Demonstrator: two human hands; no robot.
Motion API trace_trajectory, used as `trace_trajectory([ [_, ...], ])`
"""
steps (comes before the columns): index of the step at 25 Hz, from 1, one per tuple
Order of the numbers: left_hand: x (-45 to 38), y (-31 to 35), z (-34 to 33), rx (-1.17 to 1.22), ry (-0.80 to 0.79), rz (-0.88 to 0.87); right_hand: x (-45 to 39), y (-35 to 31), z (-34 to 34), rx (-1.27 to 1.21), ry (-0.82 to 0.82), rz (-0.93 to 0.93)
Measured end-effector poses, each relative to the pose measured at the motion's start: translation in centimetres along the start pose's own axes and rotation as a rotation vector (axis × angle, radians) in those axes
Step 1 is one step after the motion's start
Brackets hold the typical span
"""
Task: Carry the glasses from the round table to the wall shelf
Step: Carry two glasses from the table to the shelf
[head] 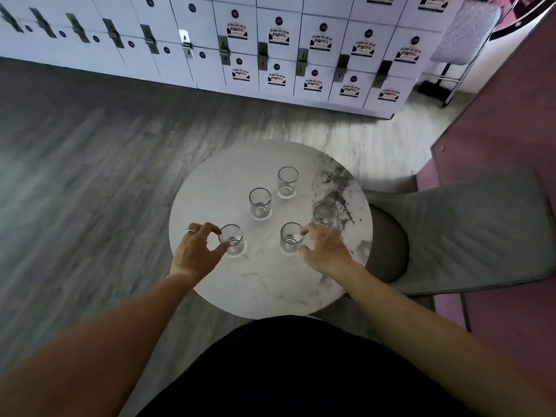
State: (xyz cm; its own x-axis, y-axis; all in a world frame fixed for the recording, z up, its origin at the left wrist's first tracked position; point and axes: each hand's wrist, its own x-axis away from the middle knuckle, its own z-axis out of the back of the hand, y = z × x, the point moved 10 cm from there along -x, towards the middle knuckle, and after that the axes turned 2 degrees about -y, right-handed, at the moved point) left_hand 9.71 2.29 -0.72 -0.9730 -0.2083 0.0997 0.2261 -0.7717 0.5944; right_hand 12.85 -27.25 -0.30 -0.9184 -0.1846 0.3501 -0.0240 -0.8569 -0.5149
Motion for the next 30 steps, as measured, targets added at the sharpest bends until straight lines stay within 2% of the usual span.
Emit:
trace_trajectory([
  [5, -1.6, 1.0, -2.0, -0.046, -0.183, 0.047, -2.4, -0.7, -0.5, 0.121, -0.122, 0.007],
  [12, -2.3, 1.0, -3.9, -0.058, -0.203, 0.091, -4.1, 0.3, -1.5, 0.119, -0.174, 0.034],
  [18, -1.8, -0.1, -4.7, -0.077, -0.166, 0.135, -4.6, 0.2, -2.8, 0.117, -0.155, 0.051],
  [30, -1.6, -0.4, -6.0, -0.071, -0.195, 0.011, -4.6, 1.1, -3.6, 0.155, -0.161, 0.076],
])
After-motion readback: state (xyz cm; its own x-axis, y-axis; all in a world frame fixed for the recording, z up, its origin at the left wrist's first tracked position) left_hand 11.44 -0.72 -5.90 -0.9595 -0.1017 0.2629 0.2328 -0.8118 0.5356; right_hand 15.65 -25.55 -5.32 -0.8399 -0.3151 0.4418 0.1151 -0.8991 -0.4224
